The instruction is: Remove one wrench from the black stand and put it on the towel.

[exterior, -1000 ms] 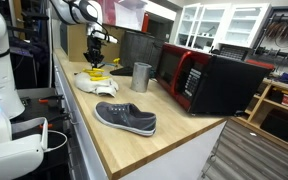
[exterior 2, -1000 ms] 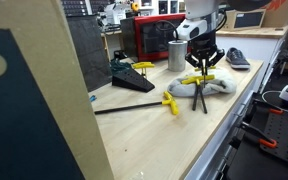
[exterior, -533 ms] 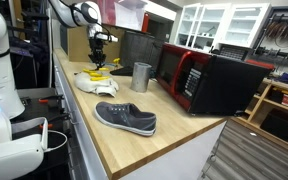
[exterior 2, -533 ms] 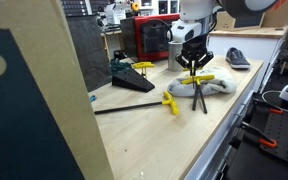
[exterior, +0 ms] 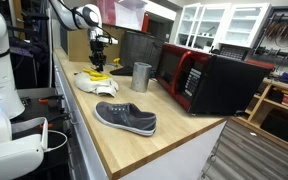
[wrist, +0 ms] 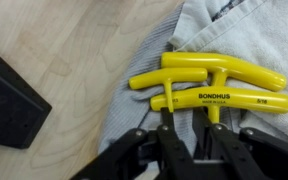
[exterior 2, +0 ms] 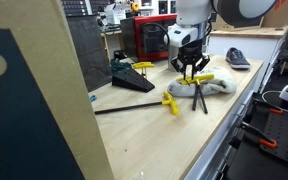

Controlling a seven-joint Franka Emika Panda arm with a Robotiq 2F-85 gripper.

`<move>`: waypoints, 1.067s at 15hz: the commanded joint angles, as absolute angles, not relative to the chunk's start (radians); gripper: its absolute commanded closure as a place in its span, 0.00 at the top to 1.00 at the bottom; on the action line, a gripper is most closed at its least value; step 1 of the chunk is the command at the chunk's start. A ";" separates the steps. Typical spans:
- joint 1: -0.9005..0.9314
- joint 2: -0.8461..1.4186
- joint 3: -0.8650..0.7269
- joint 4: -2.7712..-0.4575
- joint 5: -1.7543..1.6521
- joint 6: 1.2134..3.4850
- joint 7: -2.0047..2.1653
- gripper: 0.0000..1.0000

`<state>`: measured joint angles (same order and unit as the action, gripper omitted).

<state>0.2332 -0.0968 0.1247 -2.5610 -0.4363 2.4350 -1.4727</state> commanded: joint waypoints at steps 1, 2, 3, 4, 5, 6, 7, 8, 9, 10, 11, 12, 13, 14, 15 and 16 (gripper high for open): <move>0.225 -0.092 0.123 -2.528 -0.348 2.424 -1.634 0.62; 0.225 -0.095 0.124 -2.521 -0.331 2.415 -1.625 0.69; 0.223 -0.100 0.123 -2.514 -0.315 2.408 -1.613 0.75; 0.220 -0.105 0.122 -2.504 -0.298 2.396 -1.590 0.84; 0.218 -0.108 0.121 -2.492 -0.273 2.380 -1.582 0.91; 0.215 -0.108 0.120 -2.472 -0.244 2.353 -1.552 0.99; 0.214 -0.104 0.120 -2.448 -0.212 2.314 -1.532 1.00; 0.211 -0.098 0.119 -2.420 -0.179 2.262 -1.511 1.00; 0.207 -0.092 0.120 -2.392 -0.155 2.210 -1.485 1.00; 0.201 -0.083 0.121 -2.356 -0.131 2.143 -1.437 1.00; 0.195 -0.076 0.121 -2.327 -0.108 2.094 -1.401 1.00; 0.189 -0.071 0.121 -2.302 -0.097 2.054 -1.358 1.00; 0.184 -0.065 0.122 -2.276 -0.083 2.016 -1.318 1.00; 0.179 -0.059 0.121 -2.254 -0.067 1.989 -1.279 1.00; 0.174 -0.054 0.121 -2.234 -0.056 1.971 -1.234 1.00; 0.170 -0.048 0.122 -2.217 -0.044 1.959 -1.190 1.00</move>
<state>0.1847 -0.0823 0.1183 -2.2915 -0.0823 2.0232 -1.2993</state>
